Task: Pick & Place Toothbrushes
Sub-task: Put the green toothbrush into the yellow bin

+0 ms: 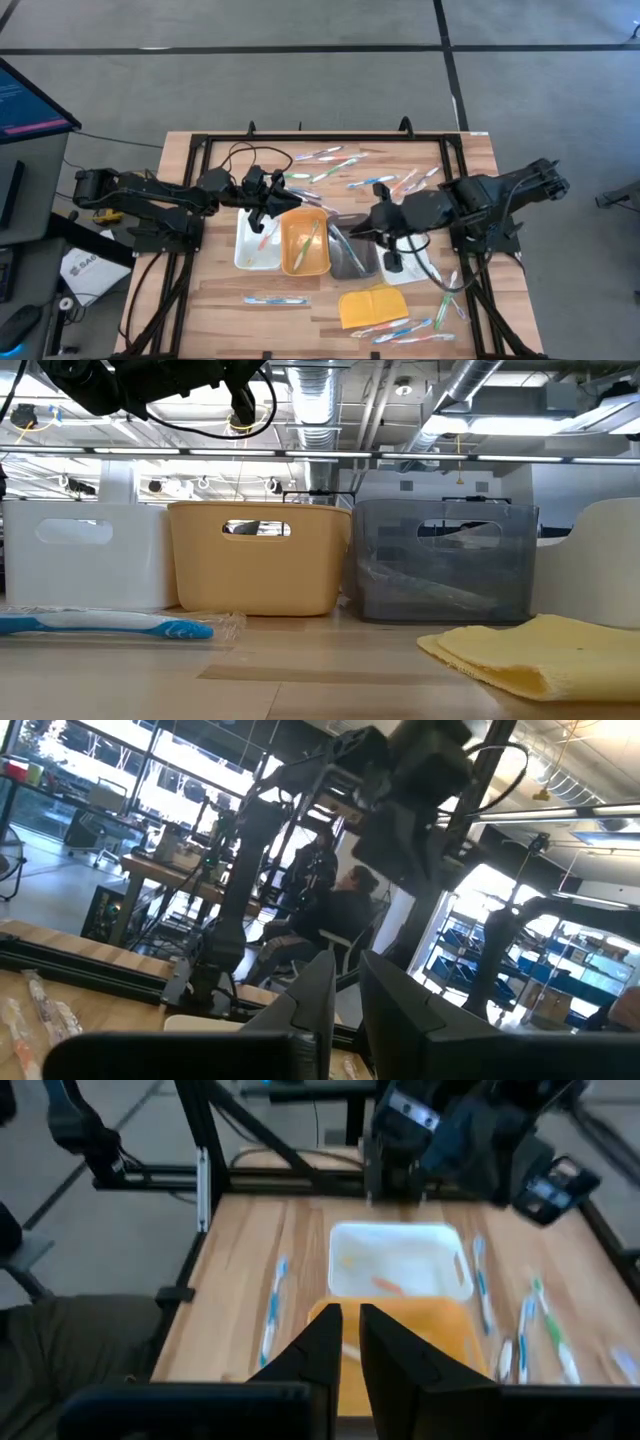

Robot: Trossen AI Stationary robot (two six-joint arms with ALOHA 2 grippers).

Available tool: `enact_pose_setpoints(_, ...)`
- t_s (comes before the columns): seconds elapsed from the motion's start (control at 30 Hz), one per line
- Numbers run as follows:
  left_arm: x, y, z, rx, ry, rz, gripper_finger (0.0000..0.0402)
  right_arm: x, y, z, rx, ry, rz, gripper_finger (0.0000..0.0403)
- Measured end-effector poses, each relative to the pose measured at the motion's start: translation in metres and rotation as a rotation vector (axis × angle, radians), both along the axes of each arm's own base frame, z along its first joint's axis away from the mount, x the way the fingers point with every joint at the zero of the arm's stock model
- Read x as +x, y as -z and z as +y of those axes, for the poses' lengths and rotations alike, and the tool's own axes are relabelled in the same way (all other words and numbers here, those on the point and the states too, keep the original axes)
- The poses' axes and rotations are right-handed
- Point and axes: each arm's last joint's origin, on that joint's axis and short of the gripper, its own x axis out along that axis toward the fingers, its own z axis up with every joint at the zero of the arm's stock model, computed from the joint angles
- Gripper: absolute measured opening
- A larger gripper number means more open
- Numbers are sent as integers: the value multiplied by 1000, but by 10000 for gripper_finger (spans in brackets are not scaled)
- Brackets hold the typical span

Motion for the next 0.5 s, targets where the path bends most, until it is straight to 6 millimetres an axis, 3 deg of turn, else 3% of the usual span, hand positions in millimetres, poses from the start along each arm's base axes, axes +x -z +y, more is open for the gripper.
enact_pose_setpoints(0.23,0,0,0,0,0,1,44,-14,11,-16,10,25,-99,3)
enact_pose_setpoints(0.5,0,0,0,1,1,0,44,-38,32,-43,50,102,-243,6)
